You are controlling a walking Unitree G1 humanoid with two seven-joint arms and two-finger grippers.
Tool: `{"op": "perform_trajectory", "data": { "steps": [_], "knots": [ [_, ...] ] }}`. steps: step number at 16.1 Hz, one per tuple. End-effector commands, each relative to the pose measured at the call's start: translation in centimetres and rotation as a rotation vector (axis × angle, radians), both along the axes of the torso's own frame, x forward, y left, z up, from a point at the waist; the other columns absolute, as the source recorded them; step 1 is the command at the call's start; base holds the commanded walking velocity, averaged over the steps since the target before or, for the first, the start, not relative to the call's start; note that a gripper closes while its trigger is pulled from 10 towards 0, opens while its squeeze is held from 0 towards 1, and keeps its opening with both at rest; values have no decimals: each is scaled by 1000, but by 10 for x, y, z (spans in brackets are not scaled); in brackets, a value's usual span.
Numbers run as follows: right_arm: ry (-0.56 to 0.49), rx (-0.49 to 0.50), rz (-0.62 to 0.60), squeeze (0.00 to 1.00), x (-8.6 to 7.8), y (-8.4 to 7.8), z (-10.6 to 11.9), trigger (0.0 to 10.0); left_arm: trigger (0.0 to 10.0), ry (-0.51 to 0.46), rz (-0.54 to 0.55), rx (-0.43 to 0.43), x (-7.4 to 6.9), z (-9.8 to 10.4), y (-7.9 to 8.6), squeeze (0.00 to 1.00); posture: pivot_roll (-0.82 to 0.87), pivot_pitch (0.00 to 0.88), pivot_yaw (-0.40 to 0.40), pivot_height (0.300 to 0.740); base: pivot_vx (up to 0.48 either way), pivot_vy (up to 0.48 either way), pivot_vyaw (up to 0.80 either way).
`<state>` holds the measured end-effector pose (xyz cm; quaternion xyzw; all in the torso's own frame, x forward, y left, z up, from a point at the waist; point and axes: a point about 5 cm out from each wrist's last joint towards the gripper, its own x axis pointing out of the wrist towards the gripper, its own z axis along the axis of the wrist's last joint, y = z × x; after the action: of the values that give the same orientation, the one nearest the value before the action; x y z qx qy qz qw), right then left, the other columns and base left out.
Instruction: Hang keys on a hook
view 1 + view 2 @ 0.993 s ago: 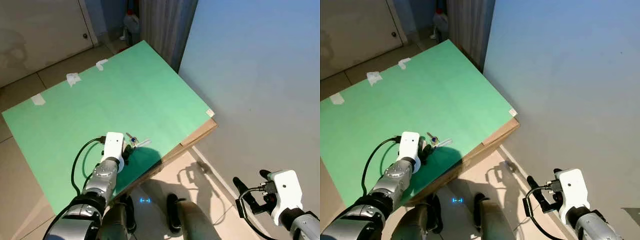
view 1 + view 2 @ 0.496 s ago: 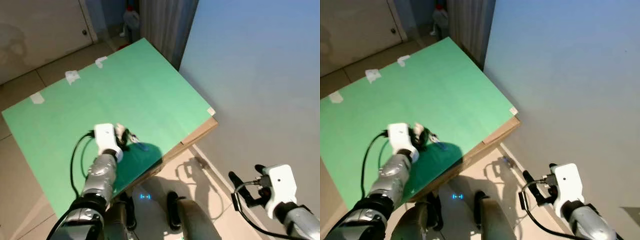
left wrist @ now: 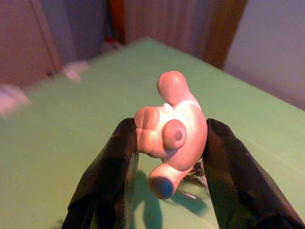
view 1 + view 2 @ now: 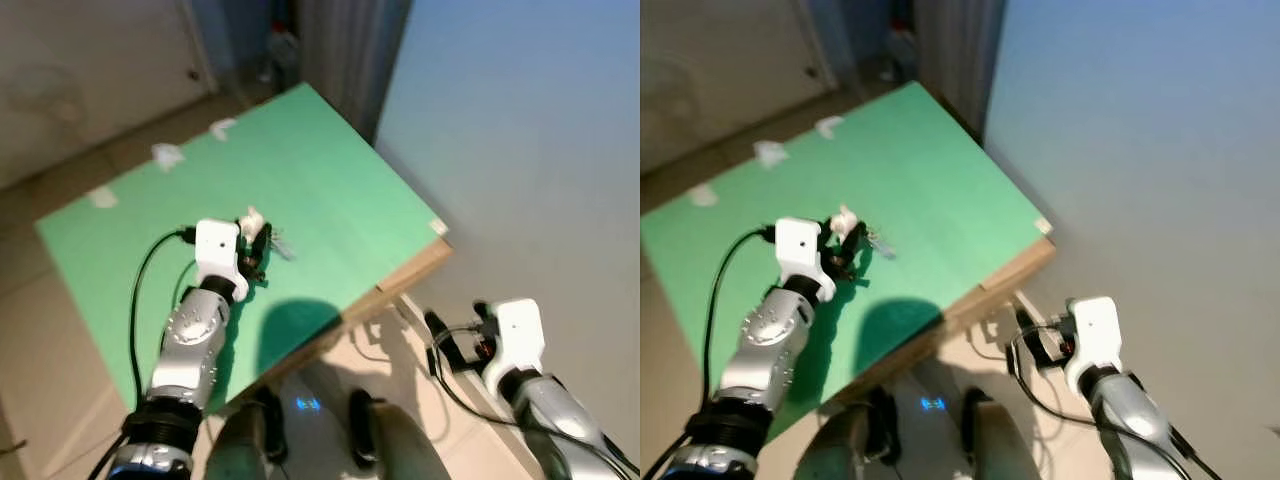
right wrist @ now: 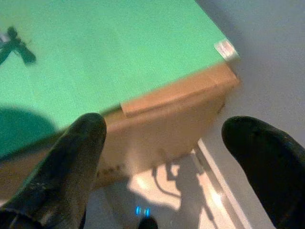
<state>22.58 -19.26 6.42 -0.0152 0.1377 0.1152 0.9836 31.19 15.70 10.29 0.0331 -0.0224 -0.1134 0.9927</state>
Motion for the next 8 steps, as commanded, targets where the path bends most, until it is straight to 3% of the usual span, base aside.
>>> {"op": "perform_trajectory", "data": {
  "steps": [1,3,4,6,8],
  "knots": [
    [21,-12,-40,0,0,0,-11,10000,0,-32,-40,37,-3,9,-3,0,-206,148,52,740,0,0,0],
    [-36,-35,-76,0,20,9,-13,10000,0,-92,-54,54,-3,28,-4,0,-169,84,79,740,0,0,0],
    [-72,3,-84,0,36,20,-10,10000,0,-117,-57,72,-10,36,-4,0,-145,12,99,740,0,0,0],
    [-94,19,-87,0,46,26,-7,10000,0,-116,-60,66,-17,36,-4,0,-133,0,107,740,0,0,0],
    [-155,26,-91,0,58,31,0,10000,0,-94,-26,58,-35,23,-3,0,-141,0,116,740,0,0,0]
  ]
}}
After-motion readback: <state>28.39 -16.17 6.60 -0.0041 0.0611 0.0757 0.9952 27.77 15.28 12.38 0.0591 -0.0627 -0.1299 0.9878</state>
